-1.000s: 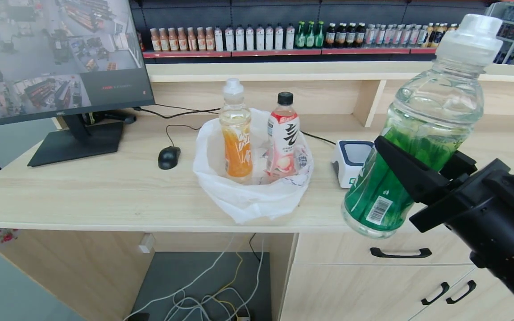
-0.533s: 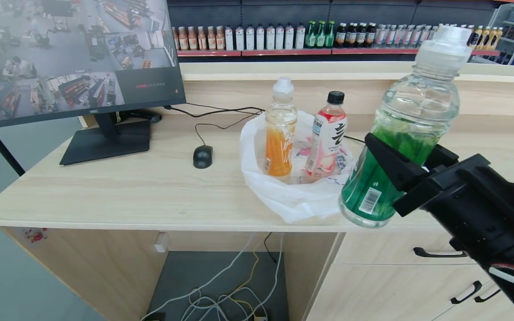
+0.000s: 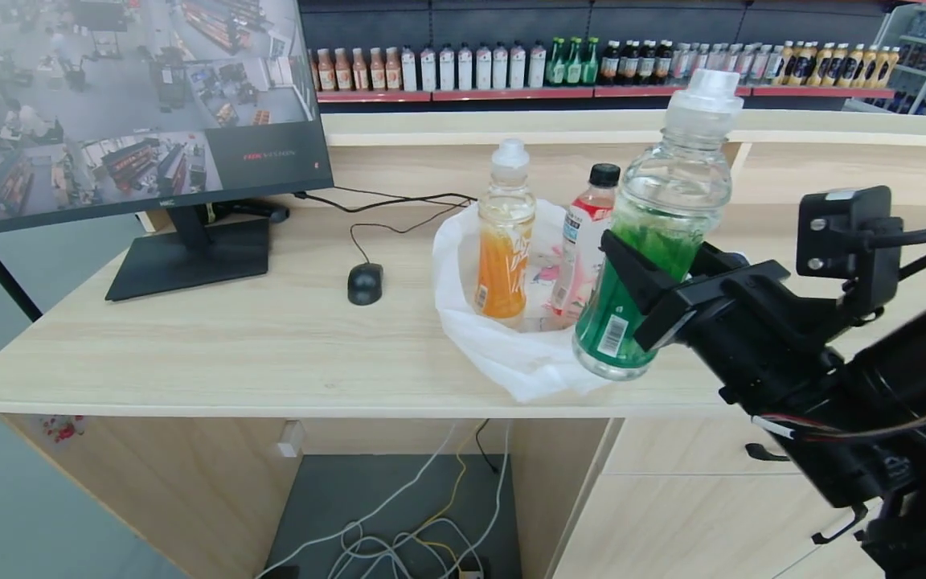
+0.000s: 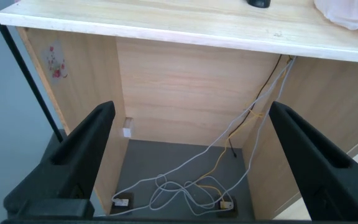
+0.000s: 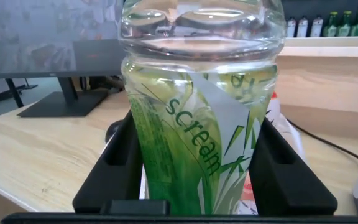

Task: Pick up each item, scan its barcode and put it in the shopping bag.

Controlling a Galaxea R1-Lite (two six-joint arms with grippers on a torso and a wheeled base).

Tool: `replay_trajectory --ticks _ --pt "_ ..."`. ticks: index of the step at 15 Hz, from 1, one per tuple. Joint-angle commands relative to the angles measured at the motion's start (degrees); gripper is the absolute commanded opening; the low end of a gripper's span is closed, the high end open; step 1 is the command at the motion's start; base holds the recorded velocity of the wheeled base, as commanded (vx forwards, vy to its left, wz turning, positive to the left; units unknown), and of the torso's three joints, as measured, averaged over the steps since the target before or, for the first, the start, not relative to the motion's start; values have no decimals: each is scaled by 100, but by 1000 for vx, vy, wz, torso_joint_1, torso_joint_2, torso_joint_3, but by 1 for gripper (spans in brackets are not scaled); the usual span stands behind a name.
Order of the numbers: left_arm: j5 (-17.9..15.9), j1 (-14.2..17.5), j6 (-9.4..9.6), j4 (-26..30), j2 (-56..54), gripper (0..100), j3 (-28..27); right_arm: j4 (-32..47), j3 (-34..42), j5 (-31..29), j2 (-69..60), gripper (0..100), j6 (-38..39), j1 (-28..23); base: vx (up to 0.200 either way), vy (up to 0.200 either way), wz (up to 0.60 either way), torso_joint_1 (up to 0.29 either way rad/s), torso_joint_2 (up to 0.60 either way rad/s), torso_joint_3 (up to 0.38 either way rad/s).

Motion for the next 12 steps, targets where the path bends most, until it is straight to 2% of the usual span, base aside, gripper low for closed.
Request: replay_trajectory --ticks 1,6,12 --pt "4 -1 1 1 0 100 -1 -1 -249 14 417 0 -2 -5 0 0 0 0 0 0" --pt "4 -1 -8 1 0 100 7 -1 -961 14 1147 0 -2 -75 0 0 0 0 0 0" --pt "4 -1 1 1 0 100 7 -1 -1471 14 1507 0 33 -75 0 0 0 0 0 0"
